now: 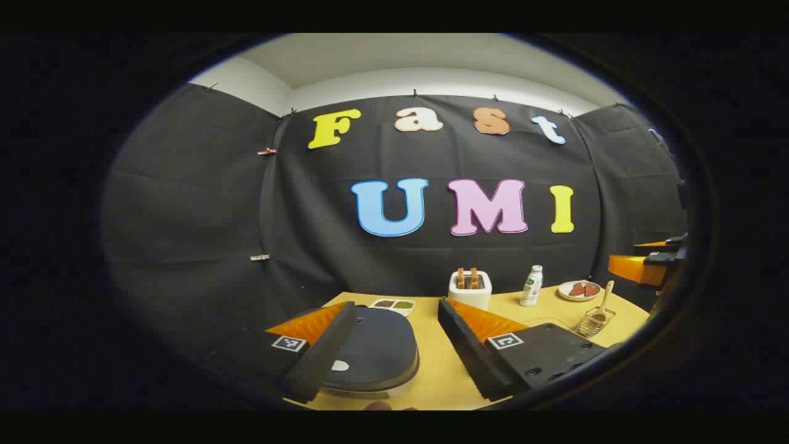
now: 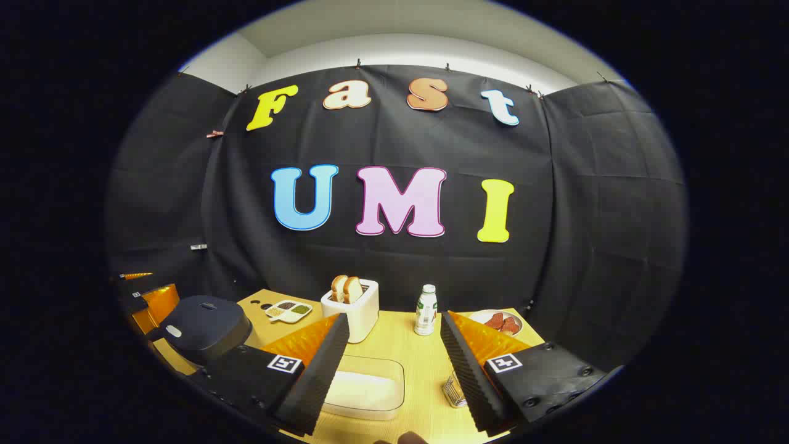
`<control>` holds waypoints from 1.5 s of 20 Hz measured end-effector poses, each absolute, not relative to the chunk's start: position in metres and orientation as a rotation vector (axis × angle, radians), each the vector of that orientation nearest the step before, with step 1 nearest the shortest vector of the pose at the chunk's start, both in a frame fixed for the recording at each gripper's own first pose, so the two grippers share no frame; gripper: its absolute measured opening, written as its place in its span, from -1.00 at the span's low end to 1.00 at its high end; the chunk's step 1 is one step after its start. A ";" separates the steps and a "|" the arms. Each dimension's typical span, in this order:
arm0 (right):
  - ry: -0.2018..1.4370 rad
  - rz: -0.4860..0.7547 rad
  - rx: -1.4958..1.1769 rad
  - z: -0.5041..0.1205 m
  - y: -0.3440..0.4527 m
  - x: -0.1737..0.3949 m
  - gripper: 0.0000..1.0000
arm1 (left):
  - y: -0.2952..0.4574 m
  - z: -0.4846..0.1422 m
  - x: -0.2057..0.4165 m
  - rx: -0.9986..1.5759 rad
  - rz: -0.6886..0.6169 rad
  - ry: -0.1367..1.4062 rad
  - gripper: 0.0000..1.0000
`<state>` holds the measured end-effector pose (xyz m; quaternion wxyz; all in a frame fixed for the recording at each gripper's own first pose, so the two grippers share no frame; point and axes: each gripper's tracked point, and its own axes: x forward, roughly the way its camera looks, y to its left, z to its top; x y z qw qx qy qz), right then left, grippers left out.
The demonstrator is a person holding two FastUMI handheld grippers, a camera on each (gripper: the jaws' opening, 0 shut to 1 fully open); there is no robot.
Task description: Close the left gripper, press the button to open the rice cooker; take a wooden spoon from the chopstick holder with the right hand, scoop a spoonful of rice and pour it into the rice cooker, then put the wooden spoon back into the chopstick holder.
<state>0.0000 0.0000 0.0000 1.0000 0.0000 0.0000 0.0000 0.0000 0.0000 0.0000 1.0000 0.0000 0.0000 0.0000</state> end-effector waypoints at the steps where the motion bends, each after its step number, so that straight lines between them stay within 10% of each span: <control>1: 0.002 0.002 -0.002 -0.002 -0.001 0.000 0.86 | -0.003 0.000 -0.001 -0.004 -0.004 0.003 0.82; 30: 0.020 0.038 0.042 -0.013 -0.008 0.006 0.85 | 0.020 -0.019 -0.001 0.008 0.094 0.043 0.66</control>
